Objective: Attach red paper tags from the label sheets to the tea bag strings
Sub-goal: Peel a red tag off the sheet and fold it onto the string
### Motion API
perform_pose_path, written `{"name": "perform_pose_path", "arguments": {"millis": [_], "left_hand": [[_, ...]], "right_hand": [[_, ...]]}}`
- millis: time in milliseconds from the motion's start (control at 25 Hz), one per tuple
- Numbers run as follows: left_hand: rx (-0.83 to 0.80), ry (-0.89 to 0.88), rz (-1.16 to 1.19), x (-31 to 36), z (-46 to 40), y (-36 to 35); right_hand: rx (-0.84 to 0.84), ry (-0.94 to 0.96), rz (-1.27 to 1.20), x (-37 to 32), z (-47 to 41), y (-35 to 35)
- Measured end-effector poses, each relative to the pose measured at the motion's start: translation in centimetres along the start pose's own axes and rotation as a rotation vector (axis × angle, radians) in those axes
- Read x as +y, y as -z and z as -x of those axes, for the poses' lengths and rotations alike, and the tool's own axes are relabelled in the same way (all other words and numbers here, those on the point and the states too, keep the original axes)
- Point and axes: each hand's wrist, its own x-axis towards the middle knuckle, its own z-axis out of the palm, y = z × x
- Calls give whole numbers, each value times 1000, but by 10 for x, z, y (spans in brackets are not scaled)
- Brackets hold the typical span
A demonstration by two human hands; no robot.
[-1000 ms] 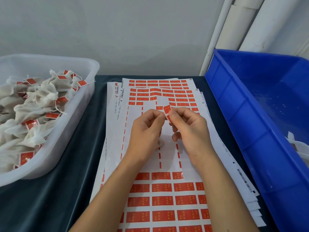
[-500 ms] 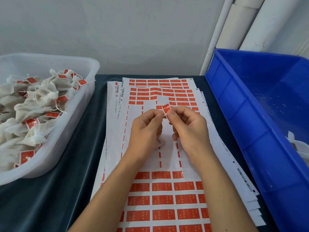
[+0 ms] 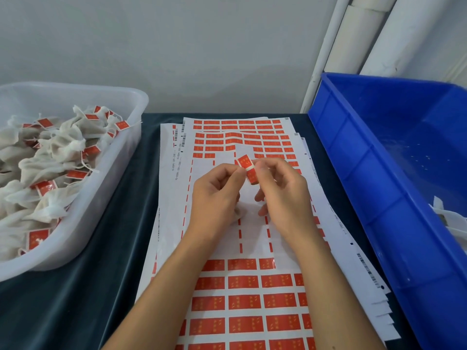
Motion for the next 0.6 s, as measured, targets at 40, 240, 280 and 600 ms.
{"name": "perform_pose_path", "arguments": {"millis": [40, 240, 280, 600], "left_hand": [[14, 11, 16, 0, -1, 1], [4, 58, 67, 0, 0, 2], [-3, 61, 78, 0, 0, 2], [-20, 32, 50, 4, 2, 1]], "right_hand": [[-12, -63, -57, -1, -1, 1], [-104, -214, -259, -6, -2, 3], [-113, -215, -276, -6, -1, 3], [-105, -141, -190, -2, 0, 6]]}}
